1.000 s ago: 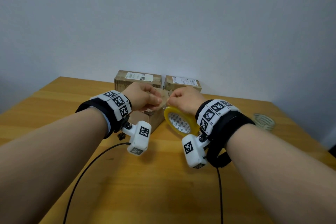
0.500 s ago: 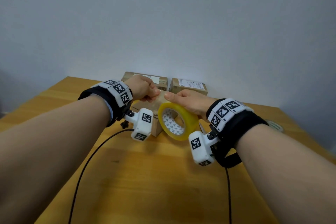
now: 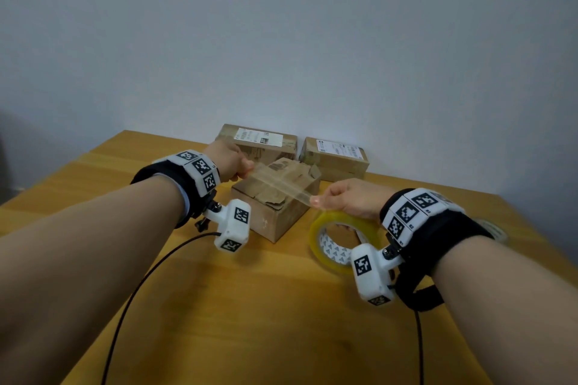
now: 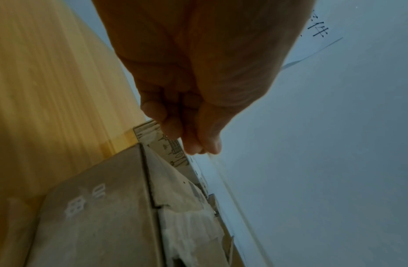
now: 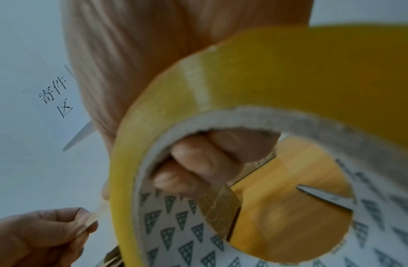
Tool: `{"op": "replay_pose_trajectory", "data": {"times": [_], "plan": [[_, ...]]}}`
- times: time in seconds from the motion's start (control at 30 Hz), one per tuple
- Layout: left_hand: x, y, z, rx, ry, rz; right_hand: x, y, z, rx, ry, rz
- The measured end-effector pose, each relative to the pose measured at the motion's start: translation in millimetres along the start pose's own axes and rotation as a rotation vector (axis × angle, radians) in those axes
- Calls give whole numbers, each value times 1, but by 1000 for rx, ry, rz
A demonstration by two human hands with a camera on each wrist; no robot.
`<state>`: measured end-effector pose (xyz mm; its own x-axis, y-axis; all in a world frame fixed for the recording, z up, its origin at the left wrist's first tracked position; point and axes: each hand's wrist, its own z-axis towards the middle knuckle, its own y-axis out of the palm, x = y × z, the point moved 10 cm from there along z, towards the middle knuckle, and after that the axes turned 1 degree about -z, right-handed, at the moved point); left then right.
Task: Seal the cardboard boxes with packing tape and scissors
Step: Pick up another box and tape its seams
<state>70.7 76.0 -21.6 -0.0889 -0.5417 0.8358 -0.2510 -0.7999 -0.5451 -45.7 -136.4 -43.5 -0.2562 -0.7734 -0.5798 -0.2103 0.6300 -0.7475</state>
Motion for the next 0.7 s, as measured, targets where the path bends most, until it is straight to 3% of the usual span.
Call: {"op": "replay_pose_trajectory", "data": {"times": [0.33, 0.7], "plan": [[-9, 10, 11, 26, 4, 348, 2, 8, 17, -60, 13, 88], [-7, 23, 1, 63, 41, 513, 14, 25, 17, -116, 50, 90]]}}
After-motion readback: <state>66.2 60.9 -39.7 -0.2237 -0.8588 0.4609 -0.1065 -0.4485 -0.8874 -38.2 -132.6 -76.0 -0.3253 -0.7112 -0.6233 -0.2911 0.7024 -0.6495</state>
